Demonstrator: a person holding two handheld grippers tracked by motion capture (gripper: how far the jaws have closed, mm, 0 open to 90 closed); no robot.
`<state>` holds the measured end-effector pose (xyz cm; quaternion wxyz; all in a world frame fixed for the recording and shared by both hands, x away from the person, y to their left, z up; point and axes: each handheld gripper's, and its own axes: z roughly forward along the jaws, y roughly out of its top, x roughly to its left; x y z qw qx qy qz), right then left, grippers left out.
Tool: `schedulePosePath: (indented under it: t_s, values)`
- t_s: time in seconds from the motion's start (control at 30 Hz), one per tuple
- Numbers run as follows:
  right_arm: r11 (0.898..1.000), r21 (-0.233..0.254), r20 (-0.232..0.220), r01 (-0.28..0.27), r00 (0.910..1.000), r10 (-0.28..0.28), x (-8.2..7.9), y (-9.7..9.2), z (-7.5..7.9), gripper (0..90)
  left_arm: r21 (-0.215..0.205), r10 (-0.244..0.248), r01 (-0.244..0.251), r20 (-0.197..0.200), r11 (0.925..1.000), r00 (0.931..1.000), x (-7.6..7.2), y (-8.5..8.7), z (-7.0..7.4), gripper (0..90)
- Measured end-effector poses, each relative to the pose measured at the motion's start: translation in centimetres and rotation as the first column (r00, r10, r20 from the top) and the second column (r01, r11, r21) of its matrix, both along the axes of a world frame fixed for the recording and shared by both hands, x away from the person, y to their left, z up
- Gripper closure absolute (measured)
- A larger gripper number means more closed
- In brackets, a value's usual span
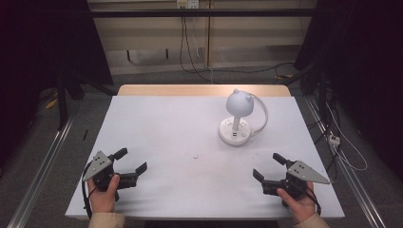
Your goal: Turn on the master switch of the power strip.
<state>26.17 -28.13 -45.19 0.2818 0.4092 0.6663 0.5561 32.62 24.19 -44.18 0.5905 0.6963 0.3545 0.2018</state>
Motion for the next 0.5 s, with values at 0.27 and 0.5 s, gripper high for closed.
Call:
schedulePosePath:
  t_s: [0.27,0.5]
  values:
    - [1.0,-0.012,-0.002,-0.009,1.0,0.009,0.15,0.24,0.14,4.4,0.0,-0.001,0.001,0.003,1.0,1.0,-0.13,-0.07,0.11,3.2]
    - [1.0,-0.024,-0.005,-0.002,1.0,0.002,0.49,0.18,0.29,4.9,-0.001,-0.006,0.006,0.009,1.0,0.9999,-0.05,-0.15,0.21,3.2]
